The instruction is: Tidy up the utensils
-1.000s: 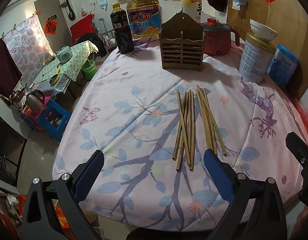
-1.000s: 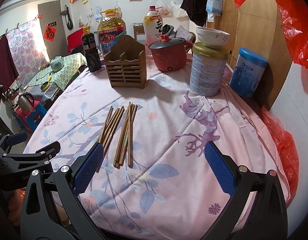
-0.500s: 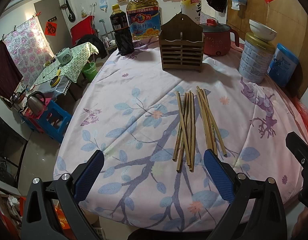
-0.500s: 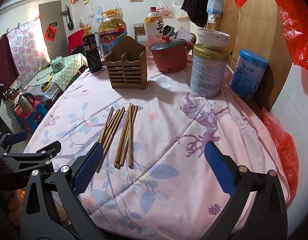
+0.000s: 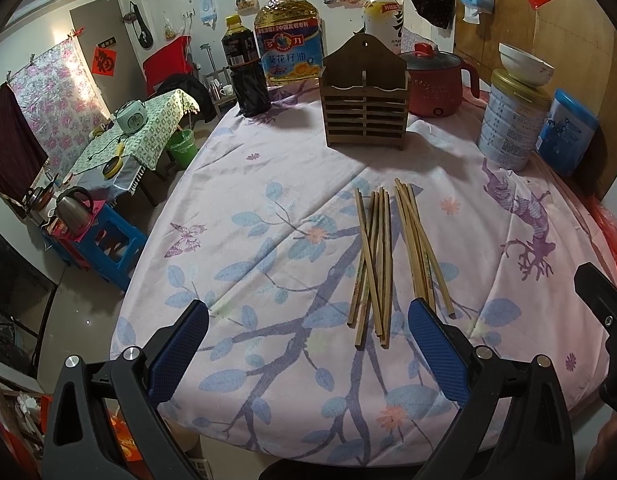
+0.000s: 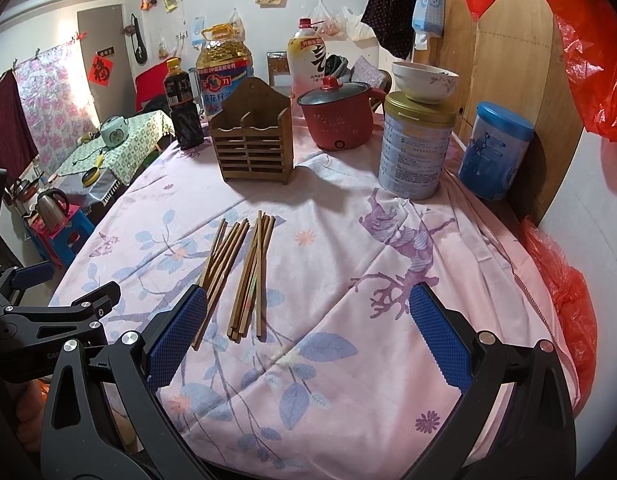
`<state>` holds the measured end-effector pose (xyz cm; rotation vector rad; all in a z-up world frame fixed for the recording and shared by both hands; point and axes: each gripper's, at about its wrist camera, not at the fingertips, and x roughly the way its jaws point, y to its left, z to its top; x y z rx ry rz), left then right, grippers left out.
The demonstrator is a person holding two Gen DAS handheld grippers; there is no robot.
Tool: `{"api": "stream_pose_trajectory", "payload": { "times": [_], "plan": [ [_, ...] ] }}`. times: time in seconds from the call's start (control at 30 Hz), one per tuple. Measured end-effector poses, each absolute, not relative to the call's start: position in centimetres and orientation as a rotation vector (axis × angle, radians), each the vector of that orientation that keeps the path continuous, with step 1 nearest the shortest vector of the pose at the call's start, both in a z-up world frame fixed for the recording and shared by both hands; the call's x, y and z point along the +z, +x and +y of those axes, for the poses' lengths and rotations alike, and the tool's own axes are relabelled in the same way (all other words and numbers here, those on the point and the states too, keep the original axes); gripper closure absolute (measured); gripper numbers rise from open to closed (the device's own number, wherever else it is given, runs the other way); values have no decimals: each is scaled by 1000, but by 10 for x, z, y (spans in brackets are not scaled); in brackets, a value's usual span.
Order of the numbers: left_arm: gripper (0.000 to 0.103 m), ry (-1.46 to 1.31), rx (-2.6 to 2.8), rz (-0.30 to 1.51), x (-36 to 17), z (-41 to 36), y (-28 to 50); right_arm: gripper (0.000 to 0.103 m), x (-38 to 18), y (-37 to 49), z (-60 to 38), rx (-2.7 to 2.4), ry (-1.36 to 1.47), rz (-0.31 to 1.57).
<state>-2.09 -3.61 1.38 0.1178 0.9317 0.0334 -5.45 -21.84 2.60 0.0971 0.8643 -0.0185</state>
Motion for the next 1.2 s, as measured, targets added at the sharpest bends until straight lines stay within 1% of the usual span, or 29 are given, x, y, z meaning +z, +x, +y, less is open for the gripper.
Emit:
{"api": "stream_pose_trajectory", "payload": {
  "times": [1.2],
  "plan": [
    [5, 123, 39, 924, 20, -31, -22, 6, 35, -54, -219, -16, 99, 852]
  ]
}}
